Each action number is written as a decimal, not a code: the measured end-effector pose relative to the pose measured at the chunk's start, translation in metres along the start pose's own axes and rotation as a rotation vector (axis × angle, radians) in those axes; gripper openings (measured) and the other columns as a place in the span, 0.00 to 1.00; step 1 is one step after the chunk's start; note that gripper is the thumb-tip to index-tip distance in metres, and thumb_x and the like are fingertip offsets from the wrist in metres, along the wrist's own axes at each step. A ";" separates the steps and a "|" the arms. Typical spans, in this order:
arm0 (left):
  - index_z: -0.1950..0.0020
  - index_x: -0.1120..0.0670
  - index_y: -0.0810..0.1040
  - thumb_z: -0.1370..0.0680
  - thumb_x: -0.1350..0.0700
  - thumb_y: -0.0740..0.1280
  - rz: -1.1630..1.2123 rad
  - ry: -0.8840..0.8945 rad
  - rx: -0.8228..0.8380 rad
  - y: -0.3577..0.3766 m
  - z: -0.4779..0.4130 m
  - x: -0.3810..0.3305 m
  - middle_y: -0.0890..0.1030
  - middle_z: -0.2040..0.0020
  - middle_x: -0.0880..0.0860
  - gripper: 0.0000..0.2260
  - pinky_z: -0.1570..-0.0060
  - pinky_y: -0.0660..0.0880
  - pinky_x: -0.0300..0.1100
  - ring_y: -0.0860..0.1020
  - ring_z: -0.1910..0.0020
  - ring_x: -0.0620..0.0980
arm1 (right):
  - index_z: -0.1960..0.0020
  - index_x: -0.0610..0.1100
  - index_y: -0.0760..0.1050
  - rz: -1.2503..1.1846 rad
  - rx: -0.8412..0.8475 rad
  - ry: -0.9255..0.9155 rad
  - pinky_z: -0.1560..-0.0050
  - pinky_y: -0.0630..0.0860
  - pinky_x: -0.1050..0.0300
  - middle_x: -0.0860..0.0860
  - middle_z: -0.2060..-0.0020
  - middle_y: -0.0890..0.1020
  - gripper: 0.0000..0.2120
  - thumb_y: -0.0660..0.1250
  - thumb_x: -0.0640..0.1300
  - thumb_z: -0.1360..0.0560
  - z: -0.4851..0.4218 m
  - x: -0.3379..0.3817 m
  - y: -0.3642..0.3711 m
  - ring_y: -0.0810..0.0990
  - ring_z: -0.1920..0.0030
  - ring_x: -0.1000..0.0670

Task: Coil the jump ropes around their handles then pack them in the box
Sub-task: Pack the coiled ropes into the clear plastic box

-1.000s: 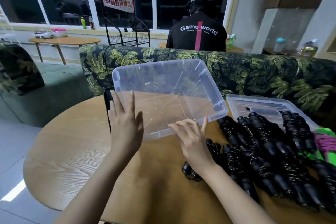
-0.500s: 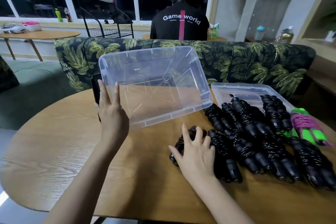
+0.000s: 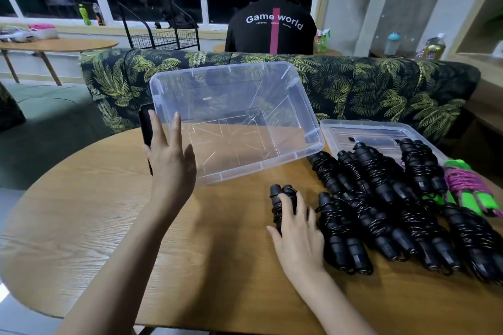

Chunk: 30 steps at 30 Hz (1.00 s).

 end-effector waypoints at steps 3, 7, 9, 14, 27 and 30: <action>0.22 0.58 0.60 0.20 0.64 0.64 0.039 0.002 -0.010 0.000 0.001 -0.001 0.45 0.20 0.64 0.27 0.28 0.54 0.68 0.48 0.21 0.61 | 0.32 0.50 0.68 -0.041 -0.110 -0.036 0.74 0.79 0.53 0.42 0.35 0.77 0.41 0.82 0.55 0.39 0.007 -0.003 -0.013 0.81 0.45 0.39; 0.21 0.58 0.57 0.19 0.63 0.62 0.081 0.001 -0.018 0.000 0.004 -0.002 0.45 0.20 0.63 0.27 0.27 0.52 0.67 0.49 0.21 0.61 | 0.31 0.50 0.68 -0.110 -0.244 -0.072 0.74 0.78 0.54 0.44 0.32 0.75 0.36 0.78 0.57 0.34 0.011 0.002 -0.049 0.81 0.42 0.40; 0.21 0.57 0.57 0.19 0.63 0.62 0.081 -0.004 -0.011 0.001 0.004 -0.001 0.44 0.20 0.62 0.28 0.26 0.50 0.65 0.50 0.21 0.62 | 0.30 0.50 0.68 -0.173 -0.291 -0.105 0.73 0.79 0.52 0.45 0.31 0.74 0.34 0.76 0.56 0.33 0.012 0.010 -0.069 0.80 0.40 0.41; 0.21 0.56 0.57 0.19 0.62 0.62 0.090 -0.010 0.000 0.002 0.005 0.000 0.44 0.20 0.61 0.28 0.28 0.54 0.69 0.51 0.21 0.62 | 0.24 0.52 0.59 -0.464 -0.363 -0.274 0.50 0.78 0.55 0.48 0.26 0.65 0.37 0.71 0.55 0.27 -0.009 0.048 -0.110 0.71 0.31 0.46; 0.19 0.56 0.51 0.17 0.40 0.46 0.298 0.024 -0.079 -0.003 0.020 -0.006 0.46 0.19 0.54 0.30 0.22 0.48 0.48 0.44 0.20 0.45 | 0.23 0.50 0.57 -0.685 0.261 -0.230 0.35 0.68 0.46 0.40 0.32 0.68 0.40 0.74 0.46 0.28 -0.160 0.177 -0.004 0.68 0.33 0.37; 0.19 0.56 0.50 0.17 0.38 0.45 0.358 0.008 -0.080 -0.003 0.022 -0.010 0.48 0.19 0.53 0.32 0.24 0.46 0.36 0.46 0.20 0.45 | 0.22 0.50 0.53 -0.660 0.273 -0.194 0.33 0.65 0.42 0.42 0.27 0.60 0.37 0.70 0.44 0.24 -0.160 0.192 0.021 0.63 0.30 0.38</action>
Point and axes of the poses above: each hand's wrist, its own z-axis away from the middle knuckle, its own y-axis out of the palm, x = y × z, the point moved 8 cm from there along -z, towards the middle knuckle
